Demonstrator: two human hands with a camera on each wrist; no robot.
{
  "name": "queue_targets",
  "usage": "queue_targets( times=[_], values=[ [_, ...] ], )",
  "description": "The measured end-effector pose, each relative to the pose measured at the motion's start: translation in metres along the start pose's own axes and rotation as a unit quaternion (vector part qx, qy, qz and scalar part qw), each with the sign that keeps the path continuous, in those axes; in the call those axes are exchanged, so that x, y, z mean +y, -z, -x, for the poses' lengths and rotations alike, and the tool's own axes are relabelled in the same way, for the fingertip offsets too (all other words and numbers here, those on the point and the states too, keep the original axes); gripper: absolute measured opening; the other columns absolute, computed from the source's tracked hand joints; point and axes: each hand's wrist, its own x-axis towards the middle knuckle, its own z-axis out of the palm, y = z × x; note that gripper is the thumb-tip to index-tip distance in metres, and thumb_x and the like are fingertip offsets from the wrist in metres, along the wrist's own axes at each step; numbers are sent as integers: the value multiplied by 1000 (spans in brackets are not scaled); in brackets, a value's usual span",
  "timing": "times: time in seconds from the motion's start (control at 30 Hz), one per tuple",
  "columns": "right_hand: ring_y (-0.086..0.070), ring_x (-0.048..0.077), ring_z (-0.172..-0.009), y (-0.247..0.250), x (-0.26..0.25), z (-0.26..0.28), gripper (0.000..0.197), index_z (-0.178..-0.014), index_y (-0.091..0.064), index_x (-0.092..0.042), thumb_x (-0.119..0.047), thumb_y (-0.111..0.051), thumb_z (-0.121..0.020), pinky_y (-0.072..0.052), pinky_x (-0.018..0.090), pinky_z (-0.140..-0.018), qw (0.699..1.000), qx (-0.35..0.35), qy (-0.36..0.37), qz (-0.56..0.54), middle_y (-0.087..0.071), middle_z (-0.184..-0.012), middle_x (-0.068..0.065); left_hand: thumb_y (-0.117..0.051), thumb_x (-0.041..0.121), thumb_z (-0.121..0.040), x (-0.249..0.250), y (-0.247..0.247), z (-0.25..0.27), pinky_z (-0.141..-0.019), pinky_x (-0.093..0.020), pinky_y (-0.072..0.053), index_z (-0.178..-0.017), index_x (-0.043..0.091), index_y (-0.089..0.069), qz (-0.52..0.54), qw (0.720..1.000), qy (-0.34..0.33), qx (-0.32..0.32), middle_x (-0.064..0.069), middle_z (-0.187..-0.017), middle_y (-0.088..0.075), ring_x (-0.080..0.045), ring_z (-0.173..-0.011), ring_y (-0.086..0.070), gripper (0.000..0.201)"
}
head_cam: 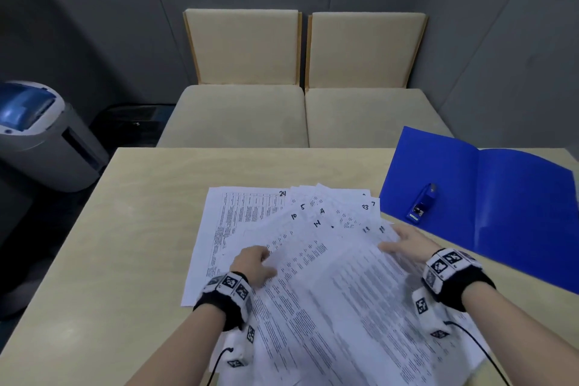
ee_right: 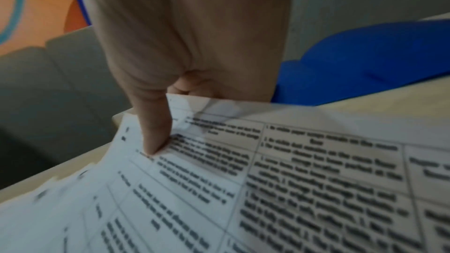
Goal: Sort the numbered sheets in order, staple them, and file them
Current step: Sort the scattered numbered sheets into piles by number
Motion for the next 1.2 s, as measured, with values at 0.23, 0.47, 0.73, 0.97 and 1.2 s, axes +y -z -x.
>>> queue_targets(
  times=[0.23,0.47,0.73,0.97,1.2],
  values=[
    [-57,23,-120,-40,35,-68,110,-130,-54,-10,-60,-86,-37,-44,45,-105,1000,-20,-20,-12,-59,-133,4,-64,19,-88,-16,23,-12,-51,-27,-49,-99,5,-62,227,974,-13,18,-6,-75,-65,-13,-50,-59,18],
    [-53,28,-121,-59,-14,-39,56,-133,-46,0,-8,-70,-83,-40,29,-98,997,17,-55,-42,-53,-128,3,-74,41,-77,-23,14,-9,-59,-29,-49,-107,18,-63,241,969,-27,-46,-5,-92,-68,-17,-68,-65,39],
    [-49,26,-125,-57,-13,-48,59,-136,-43,2,-8,-69,-84,-40,33,-98,994,49,-61,-78,-53,-131,9,-61,29,-88,-25,15,-1,-55,-28,-45,-100,17,-67,302,951,-22,-62,-14,-83,-67,-22,-67,-59,18],
    [-42,28,-132,-67,-17,-47,63,-138,-38,1,-1,-67,-83,-36,34,-104,997,41,-40,-56,-45,-143,14,-79,25,-64,-29,14,-7,-74,-29,-54,-131,23,-47,197,973,-56,-105,5,-111,-65,-12,-89,-65,74],
    [-48,26,-128,-66,-16,-41,65,-137,-43,-7,-14,-73,-80,-36,43,-111,995,21,-35,-87,-47,-143,9,-69,-4,-75,-16,23,9,-53,-23,-44,-102,5,-63,318,940,-91,-80,4,-69,-64,-17,-59,-56,29]
  ],
)
